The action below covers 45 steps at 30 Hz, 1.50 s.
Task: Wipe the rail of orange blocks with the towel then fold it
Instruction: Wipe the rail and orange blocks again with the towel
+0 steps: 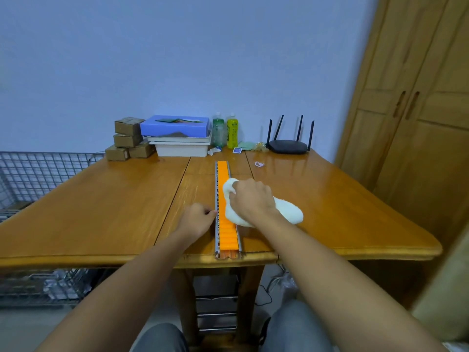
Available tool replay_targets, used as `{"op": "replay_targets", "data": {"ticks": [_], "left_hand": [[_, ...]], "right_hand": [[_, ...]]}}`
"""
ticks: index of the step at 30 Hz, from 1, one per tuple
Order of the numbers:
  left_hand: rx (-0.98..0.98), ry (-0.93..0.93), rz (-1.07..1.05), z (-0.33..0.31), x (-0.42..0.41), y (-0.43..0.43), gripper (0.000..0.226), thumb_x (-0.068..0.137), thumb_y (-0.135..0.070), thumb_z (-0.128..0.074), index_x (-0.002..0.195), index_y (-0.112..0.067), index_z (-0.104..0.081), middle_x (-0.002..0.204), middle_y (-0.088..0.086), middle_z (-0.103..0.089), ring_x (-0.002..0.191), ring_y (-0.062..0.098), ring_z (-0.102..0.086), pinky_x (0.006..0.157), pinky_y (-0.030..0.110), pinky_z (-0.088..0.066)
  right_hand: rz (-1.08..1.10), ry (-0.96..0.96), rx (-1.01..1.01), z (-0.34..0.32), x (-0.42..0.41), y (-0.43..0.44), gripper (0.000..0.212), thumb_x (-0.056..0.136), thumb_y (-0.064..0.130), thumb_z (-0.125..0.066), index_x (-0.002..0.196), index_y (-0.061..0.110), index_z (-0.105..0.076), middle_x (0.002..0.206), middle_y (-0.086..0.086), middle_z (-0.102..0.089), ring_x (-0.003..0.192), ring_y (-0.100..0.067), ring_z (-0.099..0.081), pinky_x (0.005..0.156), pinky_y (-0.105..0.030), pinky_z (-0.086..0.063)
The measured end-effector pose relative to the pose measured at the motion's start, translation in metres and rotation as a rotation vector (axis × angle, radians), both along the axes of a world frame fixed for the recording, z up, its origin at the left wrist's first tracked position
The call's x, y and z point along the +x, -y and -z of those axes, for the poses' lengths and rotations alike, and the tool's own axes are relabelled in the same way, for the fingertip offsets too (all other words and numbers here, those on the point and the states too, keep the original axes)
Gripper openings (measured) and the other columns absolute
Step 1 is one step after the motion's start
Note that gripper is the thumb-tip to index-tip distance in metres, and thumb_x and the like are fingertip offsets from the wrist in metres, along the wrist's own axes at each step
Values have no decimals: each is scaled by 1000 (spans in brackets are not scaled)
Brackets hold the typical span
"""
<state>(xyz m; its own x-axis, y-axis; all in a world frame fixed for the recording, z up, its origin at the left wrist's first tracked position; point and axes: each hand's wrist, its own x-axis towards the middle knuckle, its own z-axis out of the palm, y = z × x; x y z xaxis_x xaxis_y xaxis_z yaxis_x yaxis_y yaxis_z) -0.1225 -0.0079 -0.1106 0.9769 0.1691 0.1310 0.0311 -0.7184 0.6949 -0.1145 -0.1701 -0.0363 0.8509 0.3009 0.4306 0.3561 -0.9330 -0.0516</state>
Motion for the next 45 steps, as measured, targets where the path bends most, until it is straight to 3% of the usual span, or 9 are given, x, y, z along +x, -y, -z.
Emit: {"op": "replay_targets", "data": {"ticks": [3, 6, 9, 14, 19, 24, 28, 38, 45], "left_hand": [[18, 18, 25, -2, -12, -1, 30, 103, -22, -55, 84, -9, -75, 76, 8, -69, 69, 17, -58, 59, 29, -41], [-6, 51, 22, -2, -23, -6, 33, 99, -16, -57, 72, -2, -69, 62, 7, -59, 58, 16, -45, 52, 28, -30], [-22, 67, 11, 1, -32, -4, 37, 96, -14, -59, 59, -10, -59, 55, 3, -52, 54, 14, -38, 51, 28, -26], [6, 57, -33, 1, -44, 9, 39, 97, -16, -56, 58, -17, -57, 55, 0, -50, 54, 15, -40, 52, 28, -25], [37, 39, -79, 2, -46, 13, 32, 100, -29, -57, 80, -12, -76, 68, 6, -65, 62, 18, -52, 55, 32, -36], [20, 37, -67, 0, -47, 15, 24, 102, -36, -58, 88, -22, -73, 82, 0, -72, 80, 15, -68, 68, 33, -56], [-6, 27, -58, -2, -50, 16, 21, 102, -34, -58, 90, -22, -70, 85, 0, -71, 79, 12, -65, 65, 27, -51], [47, 12, -33, -3, -56, 13, 25, 103, -32, -56, 89, -18, -71, 84, 8, -71, 69, 15, -60, 60, 29, -45], [40, 6, -7, -2, -56, 9, 19, 102, -32, -58, 92, -22, -71, 89, 4, -72, 86, 20, -69, 74, 36, -57]], "right_hand": [[-48, -28, -28, -1, -21, -16, 24, 97, 28, -51, 112, 17, -66, 105, -7, -65, 95, -30, -61, 70, -34, -37], [-79, -44, -78, 10, -40, -24, 21, 97, 26, -51, 108, 16, -66, 99, -6, -63, 82, -26, -54, 68, -35, -37], [-93, -59, -109, 24, -54, -23, 16, 94, 24, -55, 102, 15, -65, 87, -3, -56, 74, -24, -49, 65, -34, -36], [-50, -34, -56, 35, -59, -15, 21, 98, 26, -50, 107, 16, -67, 99, -6, -64, 76, -23, -52, 63, -34, -35], [-7, -56, 23, 38, -59, -3, 22, 98, 28, -51, 108, 16, -67, 92, -4, -62, 75, -24, -52, 63, -33, -35], [14, -52, 5, 38, -54, 14, 27, 99, 33, -50, 113, 18, -68, 99, -5, -67, 82, -26, -59, 64, -32, -38], [31, -74, -10, 38, -52, 27, 27, 98, 32, -49, 111, 19, -69, 97, -4, -67, 73, -24, -50, 64, -32, -37], [53, -136, -58, 50, -56, 50, 25, 98, 31, -49, 104, 18, -69, 91, -5, -67, 70, -24, -51, 61, -33, -39], [57, -93, -45, 48, -53, 50, 26, 98, 32, -48, 107, 20, -69, 92, -3, -67, 70, -22, -52, 59, -32, -37]]}}
